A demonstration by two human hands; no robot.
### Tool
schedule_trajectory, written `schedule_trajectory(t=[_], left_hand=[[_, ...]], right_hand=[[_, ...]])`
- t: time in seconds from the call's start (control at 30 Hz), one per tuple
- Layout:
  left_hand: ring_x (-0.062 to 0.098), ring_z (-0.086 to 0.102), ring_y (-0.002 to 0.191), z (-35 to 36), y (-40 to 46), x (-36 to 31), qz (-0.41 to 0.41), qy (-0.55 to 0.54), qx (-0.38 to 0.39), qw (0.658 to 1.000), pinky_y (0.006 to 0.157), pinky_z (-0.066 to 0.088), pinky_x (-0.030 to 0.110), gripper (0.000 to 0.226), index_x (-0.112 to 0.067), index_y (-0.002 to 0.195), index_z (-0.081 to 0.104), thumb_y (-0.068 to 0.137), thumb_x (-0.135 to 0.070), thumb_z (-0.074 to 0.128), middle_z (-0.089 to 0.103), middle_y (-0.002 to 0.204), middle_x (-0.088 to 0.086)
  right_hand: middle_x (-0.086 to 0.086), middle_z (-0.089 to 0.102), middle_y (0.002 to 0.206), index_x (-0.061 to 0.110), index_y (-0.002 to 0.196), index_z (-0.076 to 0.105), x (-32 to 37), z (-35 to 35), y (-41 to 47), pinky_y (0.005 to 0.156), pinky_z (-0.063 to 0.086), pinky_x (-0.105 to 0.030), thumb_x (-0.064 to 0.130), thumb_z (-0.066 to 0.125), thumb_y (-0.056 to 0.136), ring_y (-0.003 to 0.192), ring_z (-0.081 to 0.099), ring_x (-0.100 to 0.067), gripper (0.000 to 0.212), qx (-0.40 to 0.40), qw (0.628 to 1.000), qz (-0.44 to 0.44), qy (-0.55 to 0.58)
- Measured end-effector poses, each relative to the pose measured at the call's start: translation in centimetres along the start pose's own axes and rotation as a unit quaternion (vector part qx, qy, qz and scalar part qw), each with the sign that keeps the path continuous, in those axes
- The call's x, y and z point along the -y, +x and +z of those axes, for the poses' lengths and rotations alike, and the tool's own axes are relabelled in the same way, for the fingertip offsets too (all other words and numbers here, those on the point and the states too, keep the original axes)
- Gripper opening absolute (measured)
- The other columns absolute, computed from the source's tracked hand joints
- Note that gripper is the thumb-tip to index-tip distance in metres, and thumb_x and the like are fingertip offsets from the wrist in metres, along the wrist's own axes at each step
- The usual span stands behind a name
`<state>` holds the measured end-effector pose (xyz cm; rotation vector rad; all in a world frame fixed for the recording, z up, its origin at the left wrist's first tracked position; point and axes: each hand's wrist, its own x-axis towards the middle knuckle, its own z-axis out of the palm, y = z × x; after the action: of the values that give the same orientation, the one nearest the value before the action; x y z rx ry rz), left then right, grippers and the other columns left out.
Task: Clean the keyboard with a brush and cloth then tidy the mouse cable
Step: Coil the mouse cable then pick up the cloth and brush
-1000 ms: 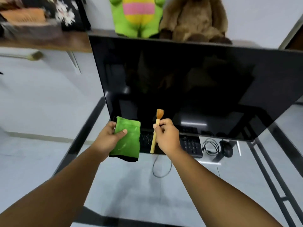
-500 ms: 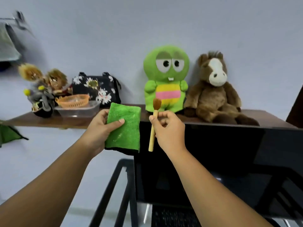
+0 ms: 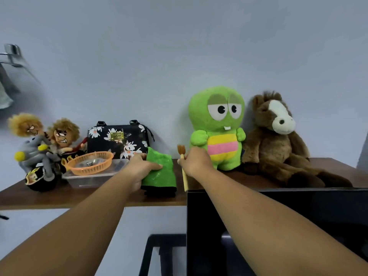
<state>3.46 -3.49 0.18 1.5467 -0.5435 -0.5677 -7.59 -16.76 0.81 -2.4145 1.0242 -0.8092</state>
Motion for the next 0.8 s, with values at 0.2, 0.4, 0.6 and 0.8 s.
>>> schedule_trajectory(t=[0.2, 0.4, 0.6, 0.8], left_hand=[[0.027, 0.063, 0.097, -1.6, 2.9, 1.2, 0.014, 0.240, -0.044, 0.970, 0.091, 0.053, 0.043, 0.063, -0.010, 0.120, 0.053, 0.067, -0.015, 0.085, 0.064, 0.107, 0.011], [0.024, 0.057, 0.103, -1.8, 2.7, 1.3, 0.025, 0.486, -0.068, 0.871, 0.083, 0.050, 0.031, 0.062, -0.004, 0.121, 0.047, 0.075, -0.031, 0.079, 0.059, 0.113, 0.010], [0.026, 0.051, 0.117, -1.7, 2.1, 1.1, 0.061, 0.544, -0.063, 0.834, 0.095, 0.048, 0.034, 0.068, -0.009, 0.138, 0.040, 0.082, -0.033, 0.070, 0.050, 0.132, 0.012], [0.029, 0.034, 0.138, -0.5, -0.3, -0.9, 0.112, 0.546, -0.044, 0.829, 0.109, 0.030, 0.035, 0.058, -0.010, 0.148, 0.030, 0.098, -0.035, 0.045, 0.033, 0.152, 0.012]], right_hand=[[-0.012, 0.072, 0.106, 0.005, 0.097, 0.070, 0.1, 2.0, 1.6, 0.068, 0.043, -0.024, 0.025, 0.066, 0.084, 0.103, 0.067, -0.026, 0.025, 0.095, 0.988, 0.019, -0.119], [-0.008, 0.068, 0.119, 0.013, 0.082, 0.064, 0.5, 2.6, 1.9, 0.070, 0.049, -0.026, 0.029, 0.065, 0.089, 0.109, 0.066, -0.024, 0.018, 0.135, 0.970, 0.001, -0.203], [-0.012, 0.068, 0.117, 0.007, 0.109, 0.067, 0.3, 2.3, 1.6, 0.079, 0.052, -0.030, 0.035, 0.057, 0.091, 0.104, 0.068, -0.029, 0.035, 0.125, 0.977, 0.007, -0.172], [-0.019, 0.061, 0.127, 0.003, 0.118, 0.063, -1.1, -1.5, 0.9, 0.091, 0.046, -0.033, 0.044, 0.046, 0.096, 0.116, 0.058, -0.036, 0.050, 0.099, 0.988, -0.032, -0.118]])
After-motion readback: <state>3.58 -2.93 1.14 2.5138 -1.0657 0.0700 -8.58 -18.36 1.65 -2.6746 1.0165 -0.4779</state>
